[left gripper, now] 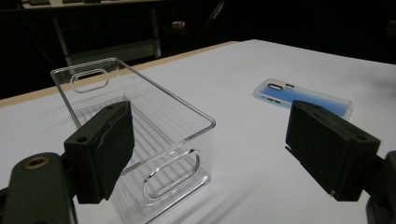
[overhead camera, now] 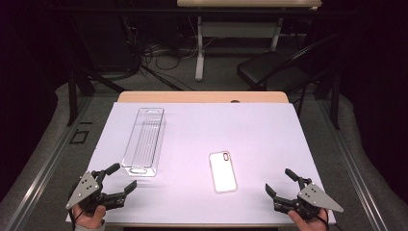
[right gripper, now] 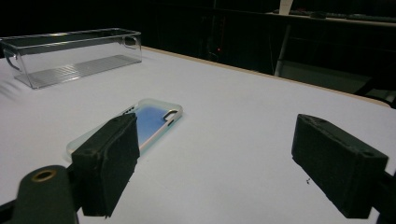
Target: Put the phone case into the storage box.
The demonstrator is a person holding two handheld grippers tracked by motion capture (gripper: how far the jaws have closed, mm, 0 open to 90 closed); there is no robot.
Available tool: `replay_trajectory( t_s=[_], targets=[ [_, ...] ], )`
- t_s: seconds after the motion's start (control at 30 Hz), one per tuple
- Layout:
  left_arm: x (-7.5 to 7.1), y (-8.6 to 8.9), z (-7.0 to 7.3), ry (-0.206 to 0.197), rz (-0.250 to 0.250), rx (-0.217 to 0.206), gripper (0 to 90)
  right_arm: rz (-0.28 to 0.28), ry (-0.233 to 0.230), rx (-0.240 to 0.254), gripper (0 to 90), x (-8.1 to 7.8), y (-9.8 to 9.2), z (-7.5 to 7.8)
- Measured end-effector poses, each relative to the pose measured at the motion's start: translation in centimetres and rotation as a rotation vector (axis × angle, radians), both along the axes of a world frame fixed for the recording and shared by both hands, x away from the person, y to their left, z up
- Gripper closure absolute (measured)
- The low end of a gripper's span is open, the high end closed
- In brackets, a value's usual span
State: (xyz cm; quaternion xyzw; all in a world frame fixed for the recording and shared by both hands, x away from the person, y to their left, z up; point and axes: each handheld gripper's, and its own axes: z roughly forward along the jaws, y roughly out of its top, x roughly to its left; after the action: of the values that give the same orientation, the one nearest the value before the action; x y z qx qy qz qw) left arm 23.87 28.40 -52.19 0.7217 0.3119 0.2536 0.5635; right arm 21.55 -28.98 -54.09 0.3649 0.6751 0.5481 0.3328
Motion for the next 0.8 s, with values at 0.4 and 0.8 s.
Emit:
replay_trajectory(
  t_s=[0.4, 0.8],
  targets=[
    [-0.4, 0.3, -0.1, 0.016, 0.011, -0.010, 15.6, -0.039, 0.037, -0.002, 14.4, 0.7, 1.0, 0.1],
    [1.3, -1.3, 1.9, 0.065, 0.038, 0.020, 21.2, 0.044, 0.063, -0.107, 20.7, 1.3, 3.2, 1.9]
  ],
)
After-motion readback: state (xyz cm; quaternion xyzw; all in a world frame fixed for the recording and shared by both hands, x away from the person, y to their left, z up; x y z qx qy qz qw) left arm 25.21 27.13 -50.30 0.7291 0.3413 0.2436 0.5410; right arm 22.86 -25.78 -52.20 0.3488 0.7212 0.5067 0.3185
